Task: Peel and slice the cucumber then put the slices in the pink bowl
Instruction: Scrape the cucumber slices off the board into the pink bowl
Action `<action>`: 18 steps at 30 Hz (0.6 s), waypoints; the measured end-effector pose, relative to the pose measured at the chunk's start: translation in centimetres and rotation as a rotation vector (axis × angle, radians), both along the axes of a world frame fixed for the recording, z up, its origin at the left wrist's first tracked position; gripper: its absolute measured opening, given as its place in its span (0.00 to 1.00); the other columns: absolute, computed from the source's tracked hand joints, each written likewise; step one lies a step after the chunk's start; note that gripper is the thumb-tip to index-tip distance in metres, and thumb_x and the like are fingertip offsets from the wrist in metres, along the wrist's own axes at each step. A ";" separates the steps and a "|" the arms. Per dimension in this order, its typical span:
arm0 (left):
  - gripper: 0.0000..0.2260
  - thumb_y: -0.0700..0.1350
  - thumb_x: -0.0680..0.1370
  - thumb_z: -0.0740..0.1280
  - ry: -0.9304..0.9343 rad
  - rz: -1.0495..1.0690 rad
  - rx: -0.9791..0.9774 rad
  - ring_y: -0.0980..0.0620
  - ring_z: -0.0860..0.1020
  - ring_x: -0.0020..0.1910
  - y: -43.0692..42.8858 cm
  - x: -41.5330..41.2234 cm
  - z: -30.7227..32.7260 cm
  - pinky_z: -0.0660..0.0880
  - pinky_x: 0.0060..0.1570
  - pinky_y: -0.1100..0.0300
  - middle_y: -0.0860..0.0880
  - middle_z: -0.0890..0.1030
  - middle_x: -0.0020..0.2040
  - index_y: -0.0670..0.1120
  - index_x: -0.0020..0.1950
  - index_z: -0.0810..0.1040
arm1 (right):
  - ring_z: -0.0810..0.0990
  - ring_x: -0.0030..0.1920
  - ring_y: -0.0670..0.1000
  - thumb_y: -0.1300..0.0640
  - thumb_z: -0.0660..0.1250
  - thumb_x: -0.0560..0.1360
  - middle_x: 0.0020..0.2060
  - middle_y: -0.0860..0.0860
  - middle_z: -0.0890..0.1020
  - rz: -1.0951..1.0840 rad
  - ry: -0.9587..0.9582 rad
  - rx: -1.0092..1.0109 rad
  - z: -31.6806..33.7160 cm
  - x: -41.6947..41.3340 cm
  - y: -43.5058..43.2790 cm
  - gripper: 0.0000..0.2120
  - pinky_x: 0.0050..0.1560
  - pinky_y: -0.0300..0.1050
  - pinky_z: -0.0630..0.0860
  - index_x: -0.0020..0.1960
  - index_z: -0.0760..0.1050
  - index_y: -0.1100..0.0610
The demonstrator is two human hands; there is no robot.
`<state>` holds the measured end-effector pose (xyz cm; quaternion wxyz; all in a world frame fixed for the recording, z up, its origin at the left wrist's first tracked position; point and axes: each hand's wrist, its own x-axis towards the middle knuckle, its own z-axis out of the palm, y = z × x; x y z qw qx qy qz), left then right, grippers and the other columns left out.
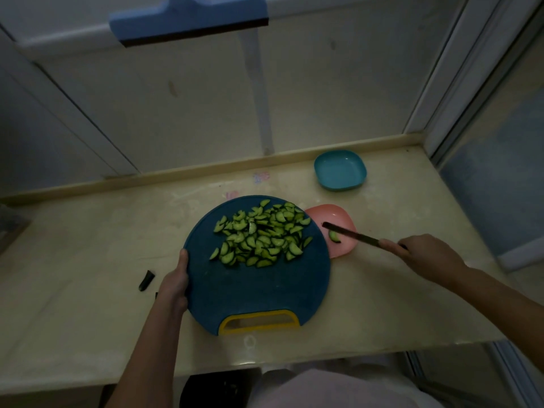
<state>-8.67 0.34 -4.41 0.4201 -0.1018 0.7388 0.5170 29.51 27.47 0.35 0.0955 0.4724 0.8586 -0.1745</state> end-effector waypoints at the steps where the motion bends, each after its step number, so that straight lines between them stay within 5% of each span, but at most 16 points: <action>1: 0.35 0.69 0.66 0.64 0.003 -0.004 0.000 0.40 0.80 0.51 0.1 0.0 0.1 0.77 0.48 0.47 0.41 0.82 0.53 0.41 0.56 0.78 | 0.70 0.27 0.51 0.31 0.48 0.72 0.24 0.51 0.71 0.016 0.027 0.004 0.3 -0.2 -0.3 0.31 0.29 0.43 0.64 0.28 0.67 0.56; 6: 0.30 0.66 0.71 0.62 0.010 -0.064 -0.006 0.41 0.80 0.49 1.3 1.1 1.3 0.77 0.44 0.50 0.40 0.82 0.50 0.40 0.53 0.79 | 0.69 0.25 0.47 0.19 0.31 0.60 0.23 0.51 0.69 0.212 0.126 -0.006 1.4 -2.9 -3.1 0.44 0.32 0.45 0.67 0.29 0.68 0.55; 13: 0.26 0.63 0.75 0.61 0.055 -0.139 -0.040 0.40 0.79 0.46 1.8 2.2 1.7 0.76 0.40 0.52 0.40 0.81 0.46 0.39 0.48 0.78 | 0.72 0.29 0.54 0.36 0.51 0.75 0.23 0.54 0.68 0.029 0.285 -0.102 2.0 -6.3 -5.4 0.30 0.36 0.51 0.68 0.26 0.63 0.58; 18: 0.24 0.62 0.75 0.61 0.077 -0.182 -0.060 0.41 0.79 0.45 2.0 3.3 1.7 0.76 0.40 0.52 0.41 0.81 0.45 0.40 0.45 0.78 | 0.69 0.27 0.45 0.43 0.52 0.80 0.23 0.50 0.69 -0.024 0.390 -0.251 1.5 -8.2 -8.1 0.27 0.29 0.39 0.63 0.26 0.66 0.55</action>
